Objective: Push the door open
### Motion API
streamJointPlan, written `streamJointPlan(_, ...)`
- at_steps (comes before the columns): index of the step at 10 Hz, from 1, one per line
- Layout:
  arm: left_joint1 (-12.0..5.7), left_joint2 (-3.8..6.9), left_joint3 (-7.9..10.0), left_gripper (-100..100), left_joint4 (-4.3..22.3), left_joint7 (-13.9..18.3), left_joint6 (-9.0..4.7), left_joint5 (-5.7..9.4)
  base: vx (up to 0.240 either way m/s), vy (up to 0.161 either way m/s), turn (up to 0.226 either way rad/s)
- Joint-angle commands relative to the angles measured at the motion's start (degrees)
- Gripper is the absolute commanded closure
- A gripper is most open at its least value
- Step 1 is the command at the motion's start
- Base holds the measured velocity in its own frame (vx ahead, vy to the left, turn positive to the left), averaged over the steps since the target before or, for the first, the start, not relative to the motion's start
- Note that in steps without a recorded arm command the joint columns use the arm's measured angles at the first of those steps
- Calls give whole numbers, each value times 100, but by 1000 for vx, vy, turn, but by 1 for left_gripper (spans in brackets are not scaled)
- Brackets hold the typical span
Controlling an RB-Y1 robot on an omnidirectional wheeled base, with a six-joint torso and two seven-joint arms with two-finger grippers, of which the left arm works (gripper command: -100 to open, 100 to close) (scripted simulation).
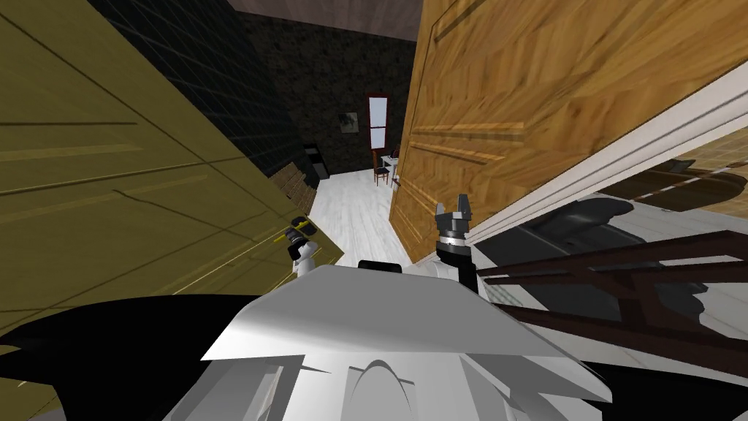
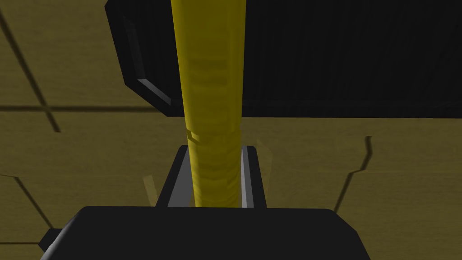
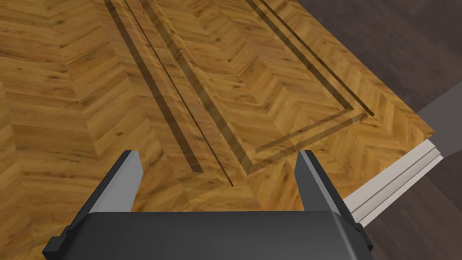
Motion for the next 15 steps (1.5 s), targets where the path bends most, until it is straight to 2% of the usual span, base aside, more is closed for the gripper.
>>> streamJointPlan(1, -20, 5, 118, 100, -48, -71, -40, 30, 172, 106, 39)
streamJointPlan(6, 21, -80, 568, 100, -133, -267, -40, 201, 193, 76, 42)
streamJointPlan(7, 26, -100, 625, 100, -144, -292, -40, 223, 184, 81, 32)
streamJointPlan(8, 52, -112, 596, 100, -150, -271, -17, 212, 75, 37, 33)
streamJointPlan(9, 68, -84, 750, 100, -195, -335, -30, 271, 98, 60, 28)
streamJointPlan(10, 70, -80, 786, 100, -202, -351, -33, 285, 139, 94, 27)
streamJointPlan(15, 95, -109, 1207, 100, -284, -541, -63, 453, 164, 110, 29)
